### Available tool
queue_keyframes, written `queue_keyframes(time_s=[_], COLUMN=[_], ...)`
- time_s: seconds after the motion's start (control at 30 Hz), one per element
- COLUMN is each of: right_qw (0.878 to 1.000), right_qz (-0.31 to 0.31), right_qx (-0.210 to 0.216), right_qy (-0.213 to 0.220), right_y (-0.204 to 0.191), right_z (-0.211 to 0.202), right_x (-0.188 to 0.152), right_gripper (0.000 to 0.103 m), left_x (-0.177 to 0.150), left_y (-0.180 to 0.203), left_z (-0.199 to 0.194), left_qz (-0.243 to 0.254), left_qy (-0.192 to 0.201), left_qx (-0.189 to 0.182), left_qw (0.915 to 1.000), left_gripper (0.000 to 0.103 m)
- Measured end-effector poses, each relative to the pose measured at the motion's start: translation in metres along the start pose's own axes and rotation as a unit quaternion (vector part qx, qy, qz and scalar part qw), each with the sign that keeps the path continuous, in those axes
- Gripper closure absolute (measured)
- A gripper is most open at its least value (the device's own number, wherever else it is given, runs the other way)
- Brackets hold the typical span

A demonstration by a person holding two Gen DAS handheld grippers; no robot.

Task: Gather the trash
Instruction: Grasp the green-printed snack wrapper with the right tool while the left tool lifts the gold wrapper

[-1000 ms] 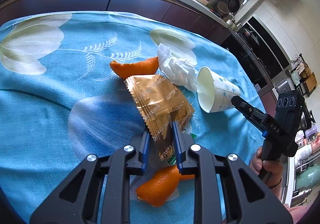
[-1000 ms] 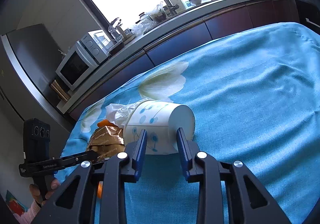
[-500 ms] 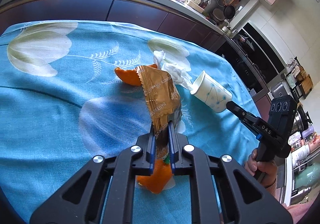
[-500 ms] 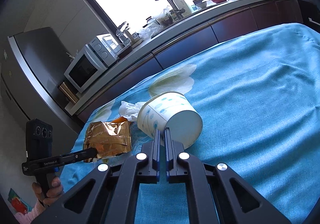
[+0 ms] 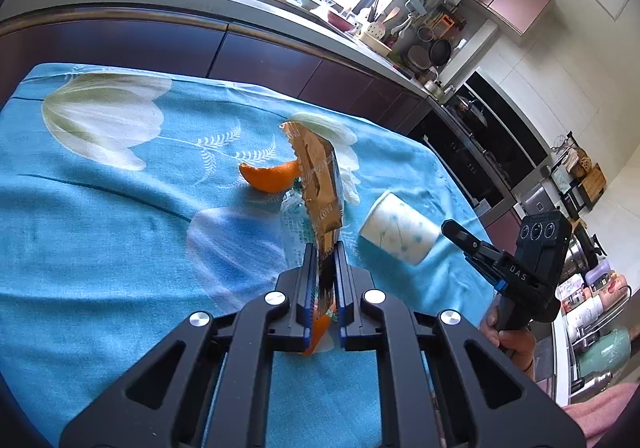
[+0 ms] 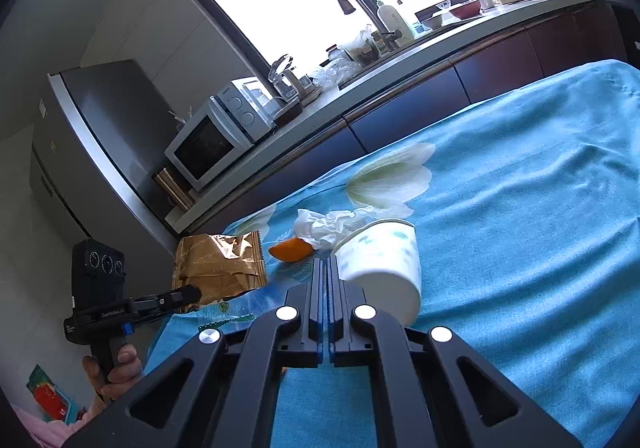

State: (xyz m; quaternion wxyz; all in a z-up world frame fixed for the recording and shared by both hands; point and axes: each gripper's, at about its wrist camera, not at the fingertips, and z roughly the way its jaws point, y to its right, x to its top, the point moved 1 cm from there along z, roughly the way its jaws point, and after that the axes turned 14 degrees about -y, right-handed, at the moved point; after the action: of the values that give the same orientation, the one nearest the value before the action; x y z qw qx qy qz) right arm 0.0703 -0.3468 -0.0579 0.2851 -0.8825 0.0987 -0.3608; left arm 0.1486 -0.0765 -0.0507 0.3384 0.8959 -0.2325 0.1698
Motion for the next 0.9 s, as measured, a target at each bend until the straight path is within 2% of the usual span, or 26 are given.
queue_keyframes(time_s=[0.07,0.17,0.33,0.37,0.4,0.47,0.53,0.67,0.73,0.9], right_qw=[1.0,1.0,1.0,1.0,1.0,0.998,0.995,0.984,0.978,0.962], right_qz=[-0.007,-0.014,-0.014,-0.017,-0.023,-0.036,-0.046,-0.026,-0.022,0.008], right_qx=[0.005,-0.011,-0.013,-0.004,0.01,0.031,0.062,0.141,0.166,0.233], right_qy=[0.0,-0.001,-0.001,-0.006,-0.017,-0.034,-0.057,-0.105,-0.124,-0.145], right_y=[-0.005,-0.012,-0.014,-0.017,-0.021,-0.034,-0.047,-0.061,-0.069,-0.079], right_z=[0.0,0.003,0.003,0.006,0.011,0.023,0.039,0.074,0.087,0.105], right_x=[0.0,0.0,-0.002,-0.002,-0.004,-0.008,-0.014,-0.025,-0.031,-0.036], right_gripper=[0.102,0.102,0.095,0.086,0.071,0.058,0.058,0.055,0.055,0.055], left_x=[-0.002,-0.006,-0.014,-0.014,-0.014,-0.014,-0.014,-0.016,-0.017,-0.02], left_y=[-0.005,-0.01,-0.021,-0.022,-0.024,-0.026,-0.026,-0.022,-0.022,-0.022], left_z=[-0.009,-0.017,-0.021,-0.02,-0.02,-0.02,-0.02,-0.024,-0.028,-0.04], left_qz=[-0.002,-0.008,-0.024,-0.028,-0.033,-0.04,-0.045,-0.045,-0.047,-0.049], left_qy=[0.007,0.013,0.011,0.011,0.011,0.013,0.013,0.022,0.028,0.04], left_qx=[-0.006,-0.004,-0.019,-0.024,-0.029,-0.039,-0.048,-0.061,-0.072,-0.088], left_qw=[1.0,0.9999,0.9995,0.9993,0.999,0.9983,0.9978,0.9969,0.9959,0.994], left_gripper=[0.094,0.094,0.094,0.094,0.094,0.094,0.094,0.094,0.094,0.094])
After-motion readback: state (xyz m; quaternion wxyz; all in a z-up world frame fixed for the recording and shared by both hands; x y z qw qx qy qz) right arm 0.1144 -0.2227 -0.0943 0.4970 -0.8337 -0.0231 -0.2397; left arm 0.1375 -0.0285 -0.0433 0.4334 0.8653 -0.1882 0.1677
